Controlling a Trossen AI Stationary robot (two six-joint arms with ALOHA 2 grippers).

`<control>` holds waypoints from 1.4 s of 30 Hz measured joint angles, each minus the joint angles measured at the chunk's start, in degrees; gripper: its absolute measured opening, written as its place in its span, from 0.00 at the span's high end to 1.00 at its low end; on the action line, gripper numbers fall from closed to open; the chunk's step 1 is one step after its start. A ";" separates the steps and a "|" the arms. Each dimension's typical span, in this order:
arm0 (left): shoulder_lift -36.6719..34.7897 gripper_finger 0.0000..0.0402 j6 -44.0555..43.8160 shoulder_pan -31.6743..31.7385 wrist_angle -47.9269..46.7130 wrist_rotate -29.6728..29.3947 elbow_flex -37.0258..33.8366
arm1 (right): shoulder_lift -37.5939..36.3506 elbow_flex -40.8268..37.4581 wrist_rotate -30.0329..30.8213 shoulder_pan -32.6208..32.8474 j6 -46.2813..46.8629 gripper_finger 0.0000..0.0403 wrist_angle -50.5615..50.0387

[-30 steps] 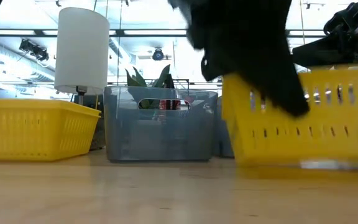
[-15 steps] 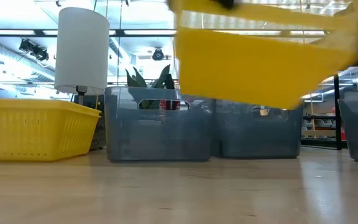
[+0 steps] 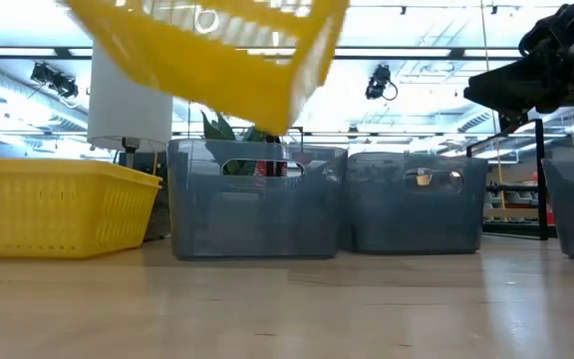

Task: Stack baskets on shelf by color
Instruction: Stack the right yellow bin on the stacked yellow bins, then stack the left gray bin on the middle gray bin

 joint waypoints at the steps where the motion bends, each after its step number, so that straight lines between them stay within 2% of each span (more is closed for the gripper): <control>1: -0.86 0.99 -0.38 -0.46 0.16 -0.15 -1.65 | 0.00 0.00 0.00 0.02 0.01 0.72 -0.01; 14: -19.62 0.99 -9.56 -4.18 4.15 -1.28 -28.80 | -0.01 0.00 0.00 0.00 -0.01 0.72 -0.02; 22: -24.74 0.99 -10.49 -6.02 6.45 -1.46 -40.10 | 0.00 0.00 -0.02 0.01 0.01 0.72 -0.01; 30: -25.55 0.96 -9.09 -7.48 10.76 -1.44 -46.49 | 0.00 0.00 0.00 0.00 0.01 0.72 -0.01; 36: -25.53 0.84 -11.23 -7.76 12.87 -1.46 -48.44 | 0.00 0.00 0.00 0.01 0.01 0.72 -0.03; 42: -25.53 0.68 -14.36 -7.63 12.93 -1.46 -46.53 | 0.01 0.00 0.00 0.00 -0.01 0.72 -0.01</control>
